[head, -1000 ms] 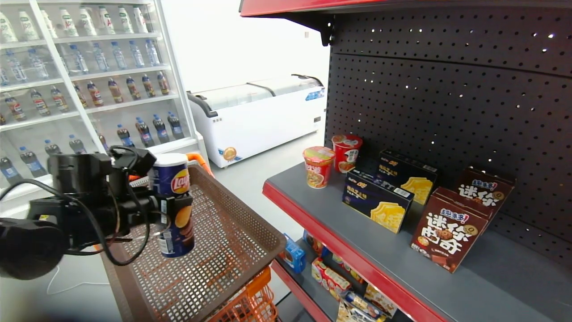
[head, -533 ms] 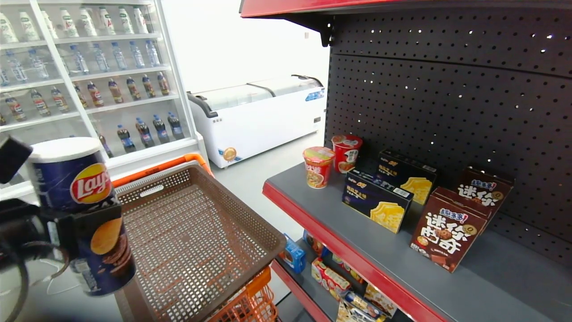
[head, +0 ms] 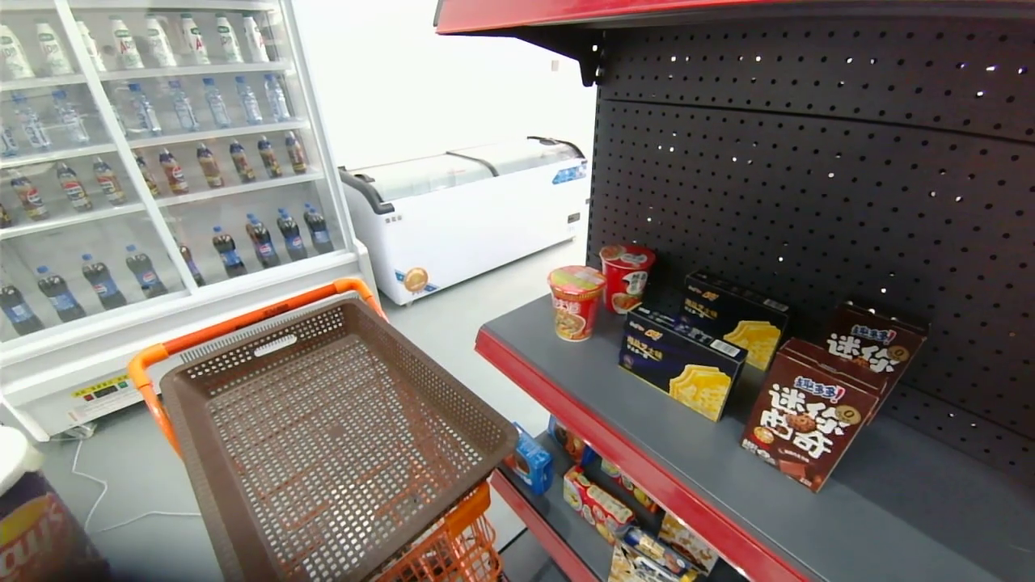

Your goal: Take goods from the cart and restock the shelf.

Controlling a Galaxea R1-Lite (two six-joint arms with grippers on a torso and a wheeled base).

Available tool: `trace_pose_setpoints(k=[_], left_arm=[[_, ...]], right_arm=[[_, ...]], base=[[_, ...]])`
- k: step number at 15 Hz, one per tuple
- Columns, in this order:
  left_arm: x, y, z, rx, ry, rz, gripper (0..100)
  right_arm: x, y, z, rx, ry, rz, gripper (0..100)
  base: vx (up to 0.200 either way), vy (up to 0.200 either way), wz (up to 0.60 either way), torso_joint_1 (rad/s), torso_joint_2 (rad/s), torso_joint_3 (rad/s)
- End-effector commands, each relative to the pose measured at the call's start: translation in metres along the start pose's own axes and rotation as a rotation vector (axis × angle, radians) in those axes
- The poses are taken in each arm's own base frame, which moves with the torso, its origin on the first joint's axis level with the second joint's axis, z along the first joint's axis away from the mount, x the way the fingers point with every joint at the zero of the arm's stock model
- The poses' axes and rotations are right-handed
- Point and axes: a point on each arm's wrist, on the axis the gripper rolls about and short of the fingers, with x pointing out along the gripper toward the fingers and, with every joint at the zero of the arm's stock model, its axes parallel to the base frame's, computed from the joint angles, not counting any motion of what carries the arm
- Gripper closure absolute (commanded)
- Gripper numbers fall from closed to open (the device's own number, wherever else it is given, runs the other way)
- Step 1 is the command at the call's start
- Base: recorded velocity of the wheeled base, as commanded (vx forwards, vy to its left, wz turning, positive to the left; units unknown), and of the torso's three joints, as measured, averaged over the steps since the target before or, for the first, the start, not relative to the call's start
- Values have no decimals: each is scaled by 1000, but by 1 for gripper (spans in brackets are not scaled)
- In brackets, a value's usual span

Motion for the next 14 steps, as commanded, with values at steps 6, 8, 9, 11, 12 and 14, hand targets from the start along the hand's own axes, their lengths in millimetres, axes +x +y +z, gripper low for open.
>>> trace_pose_setpoints(k=[6,8,9,11,12,14], left_arm=[[-16,-2,-18,3,-47,6,100],[-16,-2,-18,2,-46,6,100],[-16,-2,-19,1,-44,6,100],[-17,-3,-21,2,-49,6,100],[-16,-3,-23,1,-43,6,100],[-16,-3,-27,1,-41,6,100]], right_arm=[[0,0,0,-5,0,0,0],[0,0,0,-5,0,0,0],[0,0,0,-5,0,0,0],[0,0,0,-5,0,0,0],[0,0,0,-5,0,0,0],[0,0,0,-5,0,0,0]], base=[[0,0,-600,6,2,2],[0,0,-600,0,2,9],[0,0,-600,7,7,-2],[0,0,-600,0,0,2],[0,0,-600,-2,-2,7],[0,0,-600,2,2,5]])
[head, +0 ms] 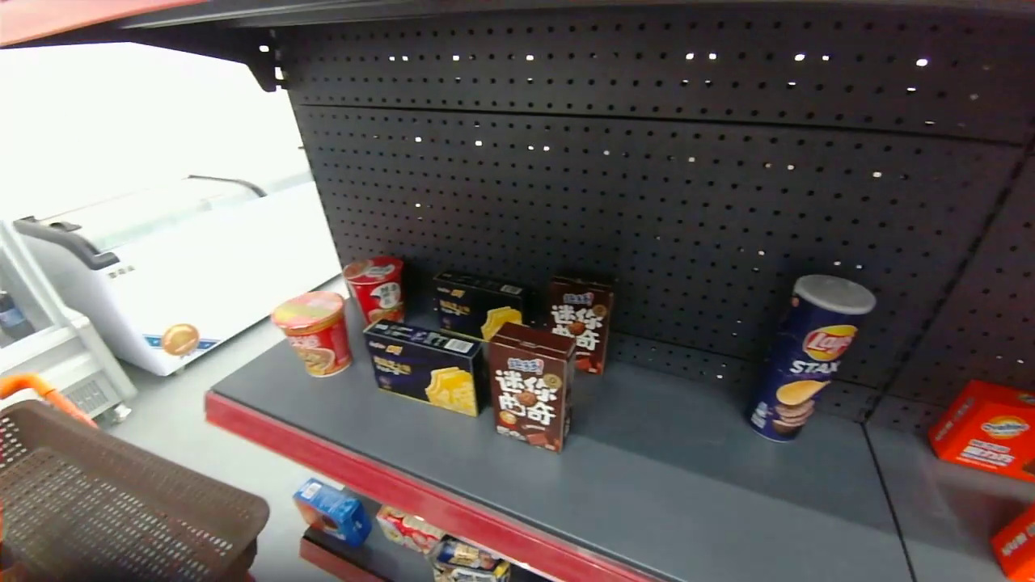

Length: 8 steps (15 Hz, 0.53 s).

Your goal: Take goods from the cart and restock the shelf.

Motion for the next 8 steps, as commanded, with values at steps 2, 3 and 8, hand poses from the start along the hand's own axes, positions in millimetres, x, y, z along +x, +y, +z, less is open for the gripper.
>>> trace_pose_setpoints(k=[2,3,8], left_arm=[[0,0,-3,-1,5,1,100],[1,0,-3,-1,7,1,100],[0,0,-4,-1,5,1,100]], right_arm=[[0,0,0,0,0,0,0],[0,0,0,0,0,0,0],[0,0,0,0,2,0,0]], base=[[0,0,-600,2,2,5],[0,0,-600,7,2,-2],[0,0,-480,0,1,1]])
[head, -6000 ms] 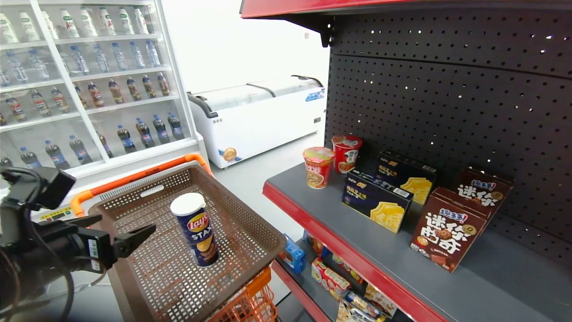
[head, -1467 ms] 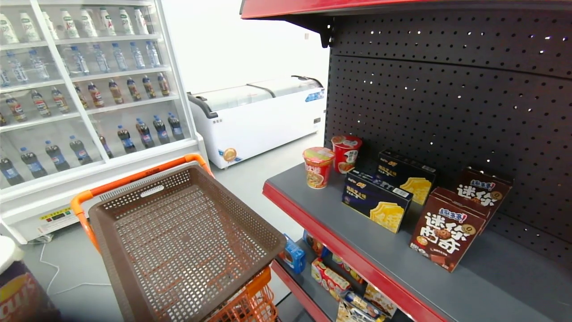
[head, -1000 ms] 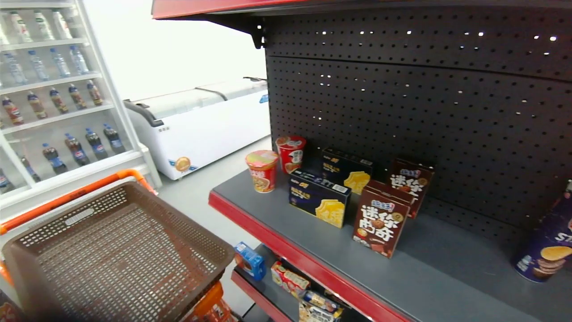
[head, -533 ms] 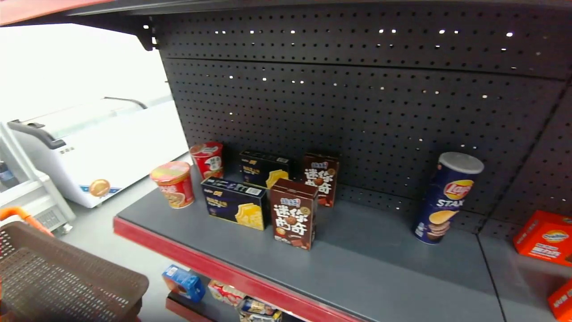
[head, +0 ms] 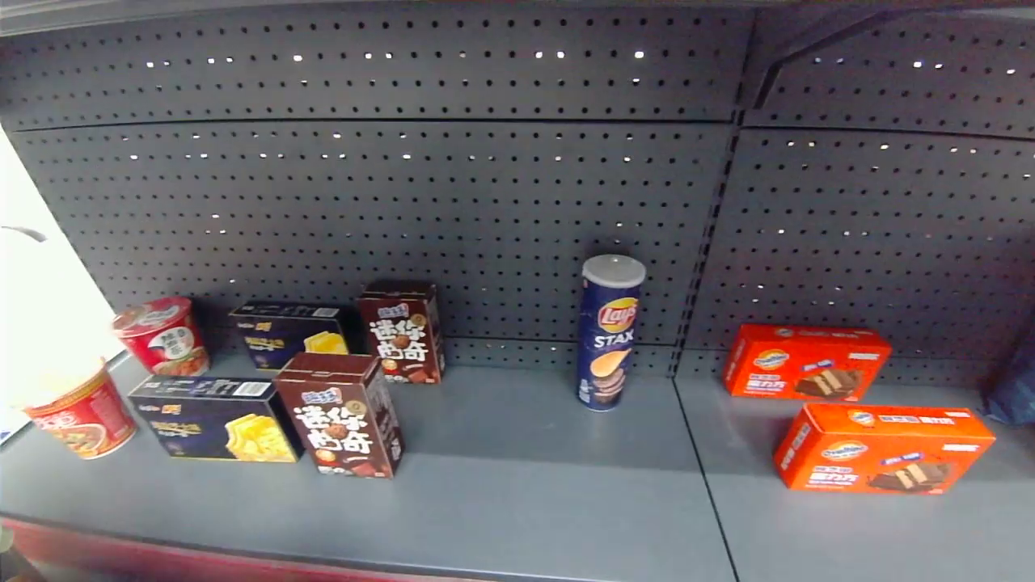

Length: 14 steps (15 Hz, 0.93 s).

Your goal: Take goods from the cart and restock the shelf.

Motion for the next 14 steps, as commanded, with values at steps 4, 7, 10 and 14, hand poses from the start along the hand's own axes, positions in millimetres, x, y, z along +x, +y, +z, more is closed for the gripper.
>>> trace_pose_setpoints(k=[4,7,10,14], left_arm=[[-3,0,8,4,-27,22,100],[-6,2,15,9,-36,110,100],[-7,4,18,7,-17,194,100],[-7,4,15,5,6,203,100]], right_arm=[[0,0,0,-10,-1,24,0],[10,2,3,-2,123,7,0],[64,5,118,157,112,171,0],[64,15,115,-82,99,492,0]], base=[[0,0,0,0,0,0],[0,0,0,0,0,0],[0,0,0,0,0,0],[0,0,0,0,0,0]])
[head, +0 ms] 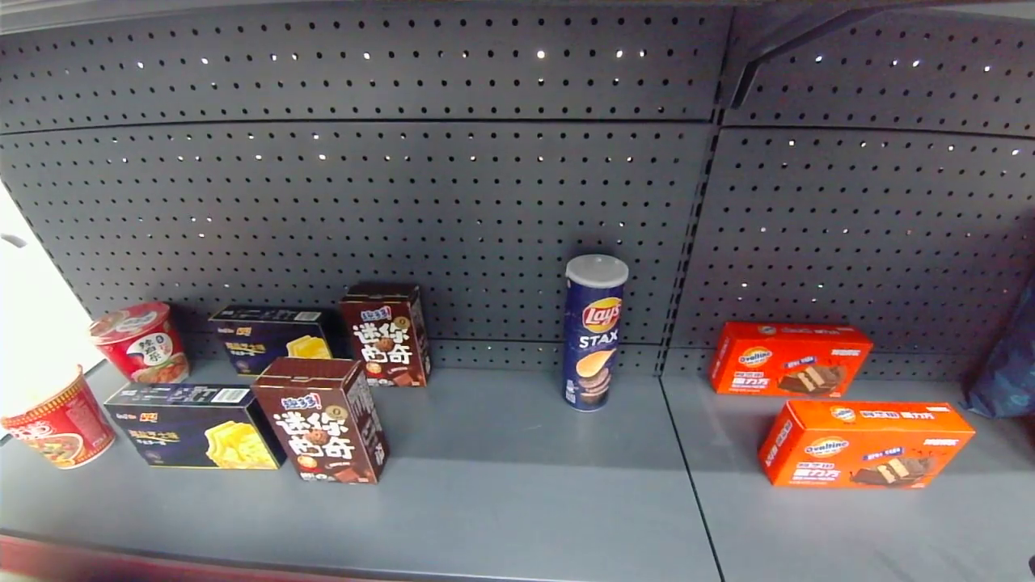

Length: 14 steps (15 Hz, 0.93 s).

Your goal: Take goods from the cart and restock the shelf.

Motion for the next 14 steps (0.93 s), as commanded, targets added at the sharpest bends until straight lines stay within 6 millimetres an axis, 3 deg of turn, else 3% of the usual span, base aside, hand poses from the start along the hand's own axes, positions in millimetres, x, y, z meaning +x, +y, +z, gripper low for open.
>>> trace_pose_setpoints(k=[1,3,4,6,7,9,11,14], left_arm=[[2,0,0,3,12,-15,100],[8,-1,1,9,43,-53,100],[8,-1,1,9,43,-53,100],[10,-3,10,-2,27,-112,100],[12,-3,12,-8,22,-118,100],[15,-3,15,-9,17,-120,100],[15,-4,17,-10,12,-146,100],[15,-4,17,-27,12,-150,100]], right_arm=[[38,1,44,-73,39,254,0],[67,4,59,-69,93,302,0],[67,4,59,-69,93,302,0],[115,8,75,-68,148,351,0],[151,11,83,-73,126,378,0],[184,13,83,-72,97,455,0],[229,15,72,-91,71,520,0],[262,12,62,-110,71,650,0]], base=[[0,0,0,0,0,0],[0,0,0,0,0,0],[0,0,0,0,0,0],[0,0,0,0,0,0],[0,0,0,0,0,0],[0,0,0,0,0,0],[0,0,0,0,0,0],[0,0,0,0,0,0]])
